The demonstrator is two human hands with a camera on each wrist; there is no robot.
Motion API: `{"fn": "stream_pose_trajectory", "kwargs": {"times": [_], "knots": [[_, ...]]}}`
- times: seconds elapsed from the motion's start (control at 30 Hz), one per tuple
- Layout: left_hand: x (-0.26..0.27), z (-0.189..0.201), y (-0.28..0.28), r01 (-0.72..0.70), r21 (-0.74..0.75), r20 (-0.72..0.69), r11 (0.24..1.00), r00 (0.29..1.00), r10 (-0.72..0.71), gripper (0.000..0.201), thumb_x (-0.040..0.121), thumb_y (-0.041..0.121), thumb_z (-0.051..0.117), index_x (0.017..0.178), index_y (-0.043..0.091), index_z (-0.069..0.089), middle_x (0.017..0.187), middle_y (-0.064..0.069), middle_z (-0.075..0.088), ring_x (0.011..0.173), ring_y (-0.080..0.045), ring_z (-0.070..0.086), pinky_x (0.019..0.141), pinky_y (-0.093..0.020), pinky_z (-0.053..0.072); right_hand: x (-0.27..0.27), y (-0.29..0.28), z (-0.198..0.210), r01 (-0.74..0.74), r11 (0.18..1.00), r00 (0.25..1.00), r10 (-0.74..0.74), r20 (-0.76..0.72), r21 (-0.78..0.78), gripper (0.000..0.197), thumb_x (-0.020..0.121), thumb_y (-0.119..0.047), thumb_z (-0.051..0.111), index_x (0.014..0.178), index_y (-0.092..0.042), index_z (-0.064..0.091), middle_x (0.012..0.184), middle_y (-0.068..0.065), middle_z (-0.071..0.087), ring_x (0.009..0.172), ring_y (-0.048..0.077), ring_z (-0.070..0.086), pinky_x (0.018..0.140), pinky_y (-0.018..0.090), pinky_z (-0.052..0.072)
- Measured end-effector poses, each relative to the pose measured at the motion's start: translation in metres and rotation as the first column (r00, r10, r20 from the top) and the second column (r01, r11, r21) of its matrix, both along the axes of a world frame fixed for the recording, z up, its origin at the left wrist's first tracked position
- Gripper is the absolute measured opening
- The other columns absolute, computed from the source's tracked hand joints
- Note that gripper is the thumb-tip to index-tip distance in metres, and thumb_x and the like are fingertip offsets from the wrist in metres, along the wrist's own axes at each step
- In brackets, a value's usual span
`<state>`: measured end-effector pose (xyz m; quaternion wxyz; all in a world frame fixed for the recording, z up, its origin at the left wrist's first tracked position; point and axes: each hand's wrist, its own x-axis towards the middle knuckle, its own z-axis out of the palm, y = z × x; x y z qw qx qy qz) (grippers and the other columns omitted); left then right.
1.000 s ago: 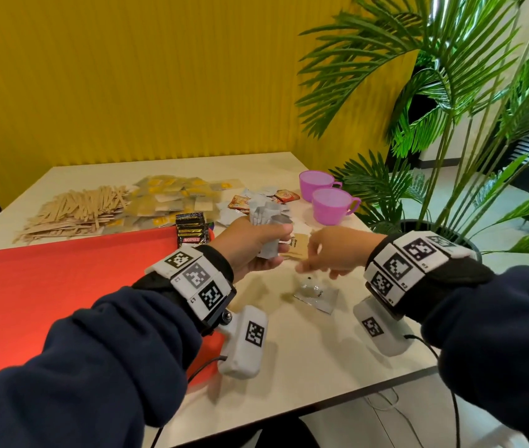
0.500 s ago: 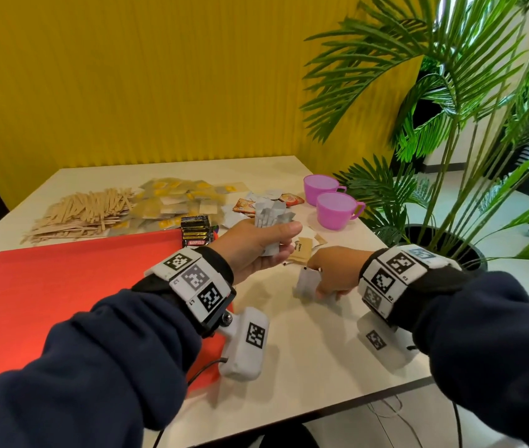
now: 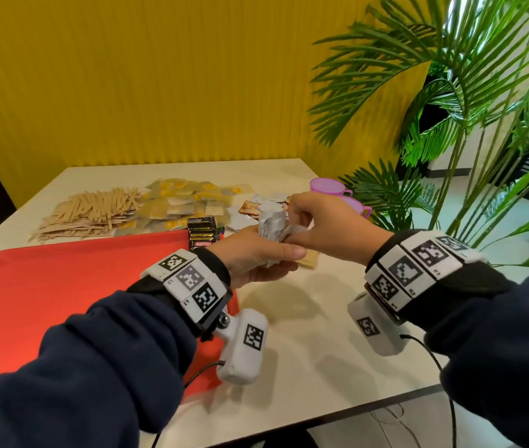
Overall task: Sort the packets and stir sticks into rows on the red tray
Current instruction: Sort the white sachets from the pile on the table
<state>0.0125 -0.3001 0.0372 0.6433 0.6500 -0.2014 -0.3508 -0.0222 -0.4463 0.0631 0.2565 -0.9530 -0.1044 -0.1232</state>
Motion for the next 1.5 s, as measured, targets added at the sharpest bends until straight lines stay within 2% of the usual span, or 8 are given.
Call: {"fn": "stream_pose_trajectory", "kwargs": {"times": [0.2, 0.37, 0.53, 0.8, 1.1, 1.23, 1.4, 1.5], "knots": [[0.001, 0.005, 0.011, 0.010, -0.080, -0.049, 0.997, 0.999, -0.014, 0.018, 0.083, -0.004, 0.060, 0.095, 0.009, 0.062, 0.083, -0.006, 0.066, 0.075, -0.016, 0.067, 0.054, -0.010, 0.050, -0.003, 0.012, -0.002, -0.069, 0.998, 0.994, 0.068, -0.090, -0.011, 0.070, 0.082, -0.015, 0.067, 0.141, -0.030, 0.032, 0.125, 0.005, 0.040, 0.113, 0.018, 0.046, 0.090, 0.024, 0.040], [0.001, 0.005, 0.017, 0.015, -0.127, -0.082, 0.992, 0.996, -0.026, 0.015, 0.086, 0.000, 0.056, 0.091, 0.013, 0.063, 0.077, -0.001, 0.069, 0.072, -0.014, 0.068, 0.057, -0.011, 0.050, -0.004, 0.024, 0.001, -0.156, 0.957, 0.980, 0.119, -0.161, -0.243, 0.079, 0.087, -0.015, 0.061, 0.148, -0.032, 0.014, 0.143, 0.005, 0.025, 0.128, 0.022, 0.033, 0.095, 0.024, 0.032], [0.004, 0.008, 0.027, -0.008, -0.151, -0.076, 0.988, 0.997, -0.003, 0.021, 0.078, 0.004, 0.063, 0.096, 0.014, 0.065, 0.083, -0.002, 0.070, 0.082, -0.018, 0.067, 0.062, -0.015, 0.052, -0.001, 0.028, 0.008, -0.166, 0.985, 0.973, 0.157, -0.172, -0.040, 0.078, 0.090, 0.003, 0.048, 0.148, -0.032, 0.009, 0.152, -0.002, 0.017, 0.135, 0.016, 0.027, 0.095, 0.018, 0.033], [0.006, 0.009, 0.043, -0.057, -0.174, -0.076, 0.983, 0.996, 0.045, 0.033, 0.062, 0.013, 0.067, 0.094, 0.015, 0.062, 0.088, -0.003, 0.067, 0.084, -0.018, 0.068, 0.057, -0.016, 0.052, 0.005, 0.041, 0.009, -0.141, 0.981, 0.990, 0.138, 0.035, 0.136, 0.044, 0.088, -0.002, 0.056, 0.127, -0.023, 0.056, 0.141, -0.003, 0.043, 0.122, 0.011, 0.045, 0.100, 0.027, 0.040], [0.008, 0.009, 0.058, -0.082, -0.138, -0.063, 0.987, 0.995, 0.074, 0.036, 0.063, 0.024, 0.065, 0.098, 0.018, 0.061, 0.079, 0.000, 0.071, 0.075, -0.015, 0.071, 0.045, -0.013, 0.044, 0.008, 0.057, 0.016, -0.200, 0.979, 0.969, 0.204, -0.142, 0.042, 0.074, 0.086, -0.012, 0.063, 0.147, -0.027, 0.023, 0.147, -0.005, 0.036, 0.126, 0.007, 0.040, 0.087, 0.007, 0.032], [0.011, 0.005, 0.066, -0.029, -0.088, -0.066, 0.996, 0.998, 0.023, 0.029, 0.066, 0.019, 0.069, 0.093, 0.015, 0.061, 0.075, 0.000, 0.070, 0.072, -0.013, 0.070, 0.047, -0.012, 0.045, 0.011, 0.069, 0.018, -0.203, 0.979, 0.956, 0.197, -0.216, -0.008, 0.067, 0.080, -0.012, 0.069, 0.139, -0.019, 0.038, 0.113, -0.002, 0.054, 0.093, 0.009, 0.053, 0.056, 0.002, 0.040], [0.012, -0.006, 0.079, 0.059, 0.013, -0.108, 0.998, 0.993, -0.057, 0.053, 0.050, 0.027, 0.088, 0.094, 0.014, 0.063, 0.080, -0.003, 0.066, 0.079, -0.015, 0.069, 0.065, -0.020, 0.054, 0.016, 0.086, 0.007, -0.276, 0.958, 0.920, 0.240, -0.310, -0.078, 0.031, 0.077, -0.013, 0.071, 0.103, -0.015, 0.054, 0.085, -0.003, 0.056, 0.075, 0.015, 0.055, 0.054, 0.014, 0.039], [0.010, -0.009, 0.092, 0.070, 0.100, -0.115, 0.993, 0.992, -0.058, 0.026, 0.073, 0.014, 0.075, 0.093, 0.019, 0.058, 0.071, 0.003, 0.062, 0.063, -0.007, 0.063, 0.059, -0.019, 0.052, 0.016, 0.096, -0.005, -0.297, 0.949, 0.905, 0.243, -0.348, -0.109, 0.024, 0.077, -0.013, 0.072, 0.089, -0.022, 0.052, 0.075, -0.012, 0.051, 0.064, 0.002, 0.047, 0.049, 0.007, 0.034]]}}
